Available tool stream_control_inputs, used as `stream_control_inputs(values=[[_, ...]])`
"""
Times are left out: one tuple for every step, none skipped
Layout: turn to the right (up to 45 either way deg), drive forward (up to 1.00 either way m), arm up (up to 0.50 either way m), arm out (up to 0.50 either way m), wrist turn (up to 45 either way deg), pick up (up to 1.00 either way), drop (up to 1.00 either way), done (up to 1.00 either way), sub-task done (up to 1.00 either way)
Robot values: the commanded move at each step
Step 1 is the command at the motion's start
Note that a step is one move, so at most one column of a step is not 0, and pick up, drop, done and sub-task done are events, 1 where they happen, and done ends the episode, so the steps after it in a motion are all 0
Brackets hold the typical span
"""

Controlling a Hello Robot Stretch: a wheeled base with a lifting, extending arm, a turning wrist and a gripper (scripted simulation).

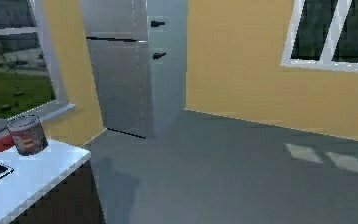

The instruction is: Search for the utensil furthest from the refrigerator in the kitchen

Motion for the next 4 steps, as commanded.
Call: stream_control_inputs(values=[[9.0,0.0,0.0,0.0,0.0,0.0,0.0,0.0,0.0],[0.0,0.1,0.0,0.0,0.0,0.0,0.0,0.0,0.0],[-45.0,0.0,0.0,0.0,0.0,0.0,0.0,0.0,0.0],[45.0,0.0,0.0,0.0,0.0,0.0,0.0,0.0,0.0]])
